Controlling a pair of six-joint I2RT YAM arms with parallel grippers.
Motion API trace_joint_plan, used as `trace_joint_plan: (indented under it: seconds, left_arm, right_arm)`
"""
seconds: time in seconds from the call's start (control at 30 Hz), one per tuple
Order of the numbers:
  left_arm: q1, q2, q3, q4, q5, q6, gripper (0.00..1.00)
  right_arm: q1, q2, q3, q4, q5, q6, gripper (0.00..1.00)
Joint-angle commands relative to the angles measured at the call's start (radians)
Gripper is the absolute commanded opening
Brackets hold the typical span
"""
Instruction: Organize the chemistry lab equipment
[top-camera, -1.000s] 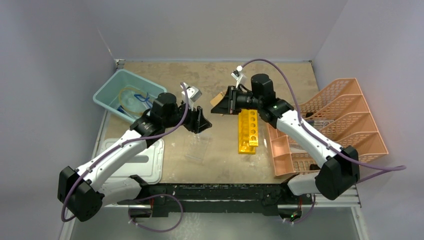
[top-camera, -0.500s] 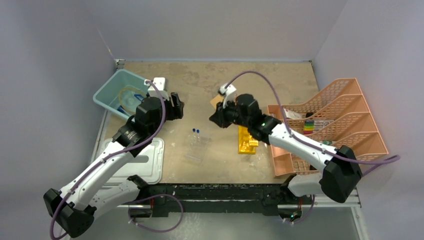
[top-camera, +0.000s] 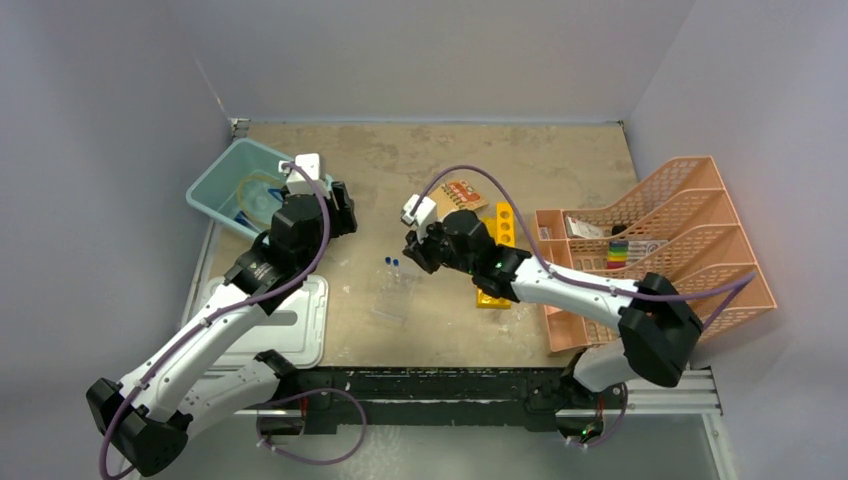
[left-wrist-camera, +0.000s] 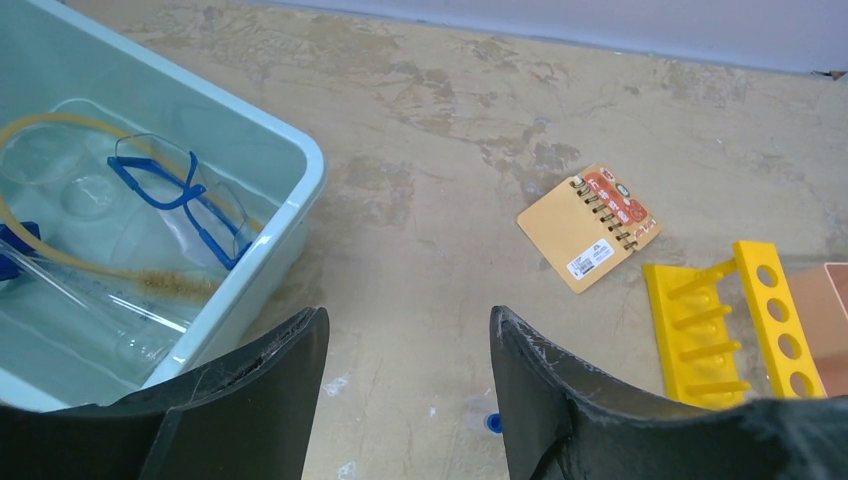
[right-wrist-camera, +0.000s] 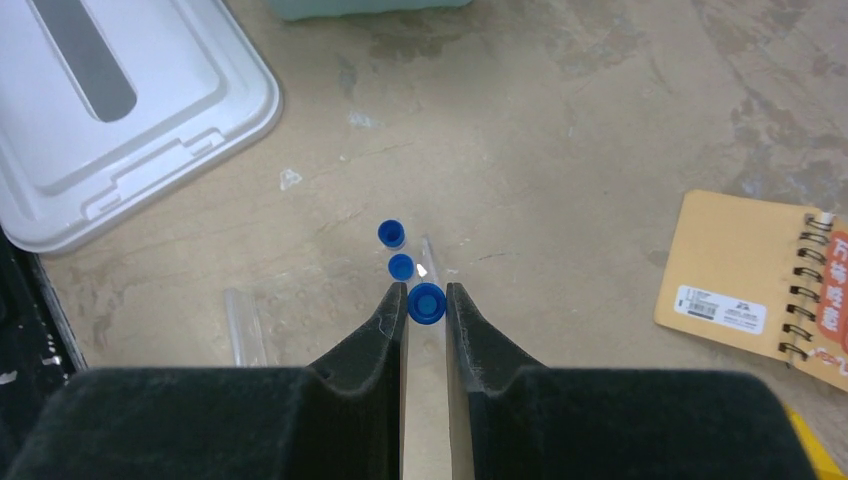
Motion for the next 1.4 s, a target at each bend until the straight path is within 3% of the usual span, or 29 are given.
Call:
trace_joint_plan:
  seconds: [0.0,0.93,1.37]
  left_arm:
    - [0.0,-0.001,-0.005,0.031,-0.032,-0.004,0.59]
    - [0.001,0.001,-0.021,0.043,-0.029,0.015,0.6]
    - [0.001,0.006,-0.02,0.043,-0.028,0.015,0.6]
  right_arm:
    - [0.029,0.039,0.013,0.055,0.043,-0.059,0.12]
    - [0.039,0.165,0.0,0.091,0.019,-0.053,0.12]
    - [0.039,0.222,-0.009,0.123,0.033,-0.044,0.19]
